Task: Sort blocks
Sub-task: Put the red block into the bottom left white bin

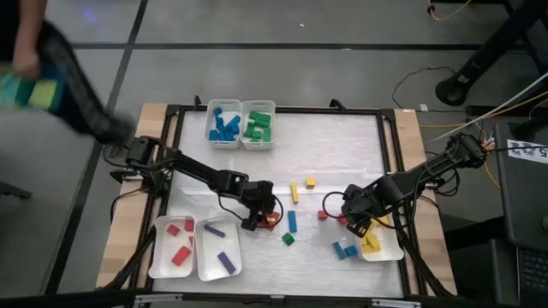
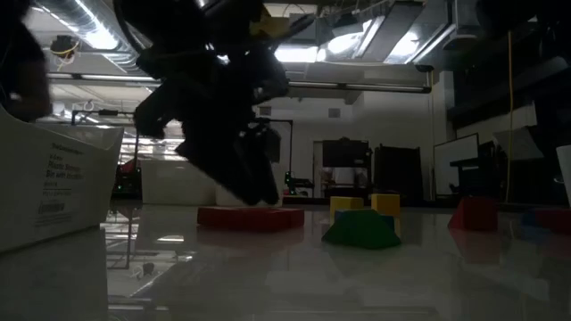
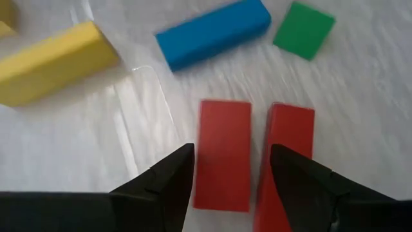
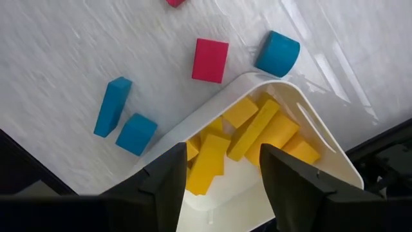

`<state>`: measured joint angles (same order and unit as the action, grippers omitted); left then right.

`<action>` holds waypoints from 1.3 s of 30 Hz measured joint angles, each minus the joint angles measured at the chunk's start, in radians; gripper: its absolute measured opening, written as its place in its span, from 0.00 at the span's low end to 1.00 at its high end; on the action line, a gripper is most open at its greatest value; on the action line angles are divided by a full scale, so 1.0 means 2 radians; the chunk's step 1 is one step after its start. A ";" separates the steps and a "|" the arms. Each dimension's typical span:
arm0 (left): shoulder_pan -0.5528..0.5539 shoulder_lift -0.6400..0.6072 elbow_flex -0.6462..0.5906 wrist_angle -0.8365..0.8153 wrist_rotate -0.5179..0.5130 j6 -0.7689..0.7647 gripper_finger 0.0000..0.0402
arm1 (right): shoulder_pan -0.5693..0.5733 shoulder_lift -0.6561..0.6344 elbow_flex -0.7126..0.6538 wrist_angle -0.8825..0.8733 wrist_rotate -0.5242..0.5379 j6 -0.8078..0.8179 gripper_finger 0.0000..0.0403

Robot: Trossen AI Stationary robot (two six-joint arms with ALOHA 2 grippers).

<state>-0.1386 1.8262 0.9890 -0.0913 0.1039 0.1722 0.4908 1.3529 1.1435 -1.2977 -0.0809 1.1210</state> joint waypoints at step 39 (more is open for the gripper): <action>0.011 0.019 -0.001 0.041 -0.002 -0.017 0.48 | 0.000 0.000 0.000 0.012 0.025 0.000 0.48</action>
<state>-0.1158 1.8648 0.9878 -0.0093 0.0995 0.1376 0.4908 1.3529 1.1435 -1.2728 -0.0311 1.1206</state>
